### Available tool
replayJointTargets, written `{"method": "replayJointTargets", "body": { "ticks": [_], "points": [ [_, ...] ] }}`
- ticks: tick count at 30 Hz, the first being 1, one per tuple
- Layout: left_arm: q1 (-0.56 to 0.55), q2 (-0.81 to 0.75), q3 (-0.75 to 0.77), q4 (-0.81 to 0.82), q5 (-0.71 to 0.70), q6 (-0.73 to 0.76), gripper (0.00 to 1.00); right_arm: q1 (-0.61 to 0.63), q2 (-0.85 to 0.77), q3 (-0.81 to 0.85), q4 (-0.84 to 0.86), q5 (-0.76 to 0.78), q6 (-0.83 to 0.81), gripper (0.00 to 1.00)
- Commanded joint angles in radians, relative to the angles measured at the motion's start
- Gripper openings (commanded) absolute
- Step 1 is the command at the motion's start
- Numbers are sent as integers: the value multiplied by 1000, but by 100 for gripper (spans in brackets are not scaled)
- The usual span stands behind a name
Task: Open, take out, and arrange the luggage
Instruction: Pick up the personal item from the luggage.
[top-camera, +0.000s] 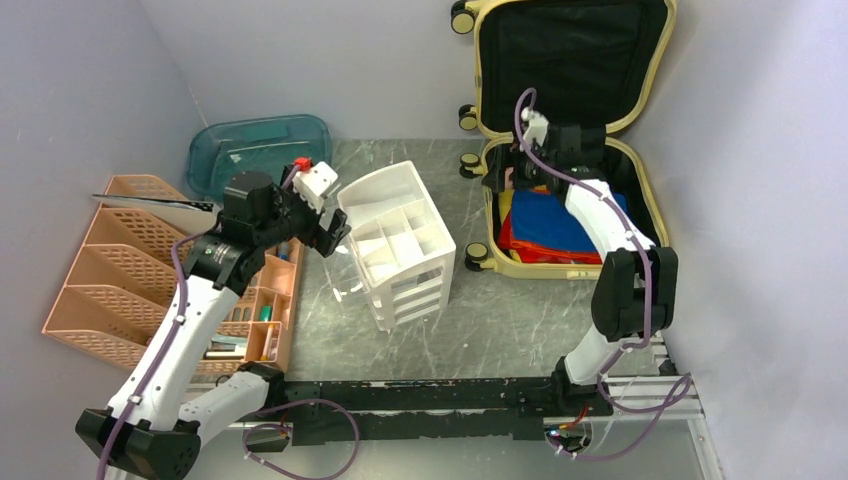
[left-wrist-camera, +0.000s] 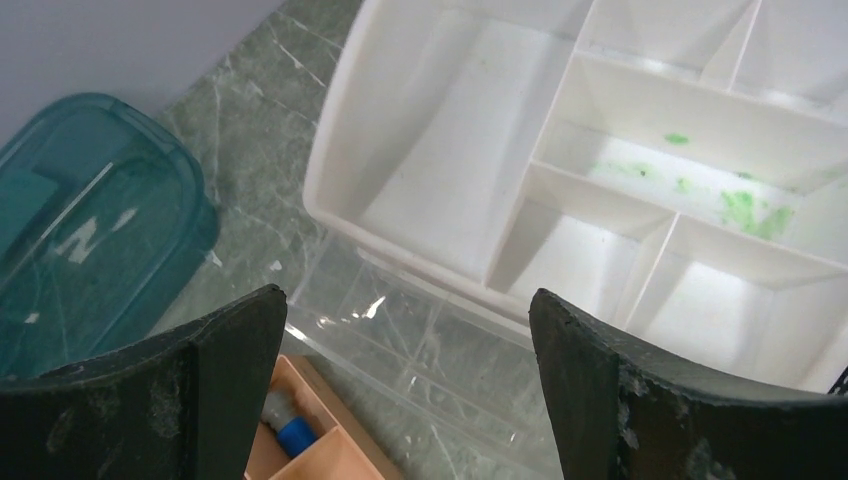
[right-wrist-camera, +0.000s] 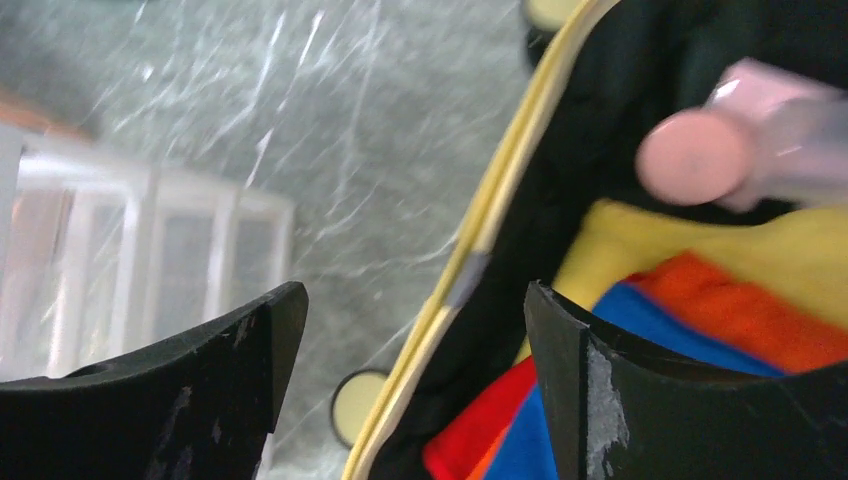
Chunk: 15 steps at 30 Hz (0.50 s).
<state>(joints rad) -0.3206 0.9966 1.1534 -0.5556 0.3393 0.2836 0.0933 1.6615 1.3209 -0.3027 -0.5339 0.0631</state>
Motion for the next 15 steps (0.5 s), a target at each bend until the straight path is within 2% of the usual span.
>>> {"method": "replayJointTargets", "body": {
  "ticks": [1, 4, 6, 7, 11, 15],
  "points": [
    [-5, -37, -60, 36, 12, 44, 96, -34, 43, 190, -34, 238, -51, 86],
    [-5, -67, -118, 62, 12, 45, 96, -67, 131, 280, -54, 322, -55, 89],
    [-2, -82, -137, 67, 19, 56, 96, -76, 181, 312, -32, 367, -103, 98],
    [0, -89, -144, 67, 21, 61, 96, -79, 203, 325, -19, 390, -116, 100],
    [10, -105, -154, 63, 29, 61, 96, -84, 281, 361, 21, 424, -169, 100],
    [50, -124, -173, 76, 83, 46, 96, -90, 364, 425, -39, 403, -176, 100]
  ]
}}
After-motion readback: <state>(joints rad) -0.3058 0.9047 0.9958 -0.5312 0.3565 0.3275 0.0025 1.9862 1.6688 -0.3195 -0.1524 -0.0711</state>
